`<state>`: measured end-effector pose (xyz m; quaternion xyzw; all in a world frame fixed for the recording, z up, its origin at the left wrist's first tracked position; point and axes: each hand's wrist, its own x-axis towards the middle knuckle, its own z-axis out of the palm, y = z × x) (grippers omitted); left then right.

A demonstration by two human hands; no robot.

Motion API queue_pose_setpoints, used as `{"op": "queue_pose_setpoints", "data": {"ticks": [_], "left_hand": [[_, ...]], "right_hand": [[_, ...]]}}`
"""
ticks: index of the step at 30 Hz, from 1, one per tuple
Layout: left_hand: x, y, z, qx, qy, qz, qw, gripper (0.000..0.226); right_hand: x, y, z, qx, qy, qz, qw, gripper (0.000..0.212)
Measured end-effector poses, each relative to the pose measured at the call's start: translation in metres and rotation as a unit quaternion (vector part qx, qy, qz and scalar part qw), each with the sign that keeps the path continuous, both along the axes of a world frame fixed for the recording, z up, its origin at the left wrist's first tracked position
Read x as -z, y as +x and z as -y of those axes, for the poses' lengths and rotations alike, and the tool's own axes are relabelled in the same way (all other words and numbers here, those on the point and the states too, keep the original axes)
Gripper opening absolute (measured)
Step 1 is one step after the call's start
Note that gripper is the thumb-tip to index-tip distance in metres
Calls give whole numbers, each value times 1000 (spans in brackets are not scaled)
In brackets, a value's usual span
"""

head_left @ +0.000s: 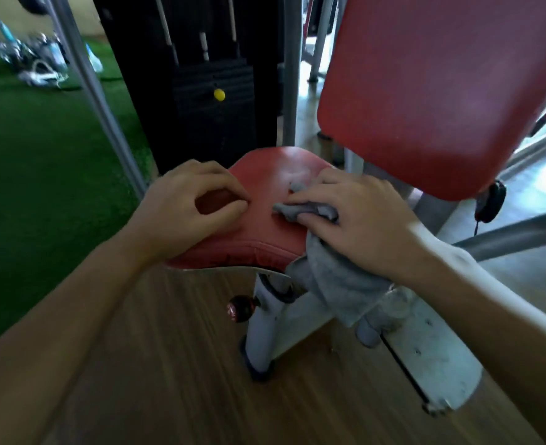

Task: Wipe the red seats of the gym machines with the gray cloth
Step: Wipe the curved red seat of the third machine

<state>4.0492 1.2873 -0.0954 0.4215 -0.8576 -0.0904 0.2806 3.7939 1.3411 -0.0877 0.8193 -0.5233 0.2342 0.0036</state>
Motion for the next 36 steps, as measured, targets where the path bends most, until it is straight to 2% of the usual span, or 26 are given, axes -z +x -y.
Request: {"op": "queue_pose_setpoints", "data": {"ticks": [3, 6, 9, 12, 15, 18, 22, 25, 28, 33, 34, 36], "left_hand": [[-1, 1, 1, 22, -3, 41, 999, 52], [-2, 1, 3, 18, 19, 67, 997, 69], [-4, -2, 1, 10, 36, 87, 996, 70], [-10, -6, -6, -2, 85, 96, 992, 70], [-9, -12, -15, -21, 106, 88, 990, 76], [-2, -24, -18, -48, 75, 48, 995, 64], [4, -20, -14, -68, 61, -7, 996, 41], [4, -19, -14, -78, 53, -1, 995, 35], [5, -20, -14, -85, 45, -6, 995, 33], [5, -20, -16, -91, 17, -11, 996, 21], [6, -21, -16, -94, 13, -8, 995, 22], [5, -26, -18, -101, 11, -1, 995, 22]], "right_hand": [[-4, -18, -20, 4, -34, 7, 999, 30], [1, -49, -52, 53, -103, 68, 991, 30], [16, -71, -89, 134, -166, 161, 964, 25], [41, -76, -119, 217, -175, 237, 931, 25], [64, -65, -132, 260, -175, 311, 897, 26], [83, -46, -127, 270, -178, 382, 866, 29], [101, -17, -112, 278, -199, 427, 837, 20], [110, 2, -106, 299, -240, 443, 811, 16], [120, 16, -103, 297, -281, 421, 810, 13], [129, -2, -100, 236, -295, 382, 843, 8], [127, -10, -97, 251, -288, 390, 838, 9], [122, -14, -91, 313, -269, 434, 801, 11]]}}
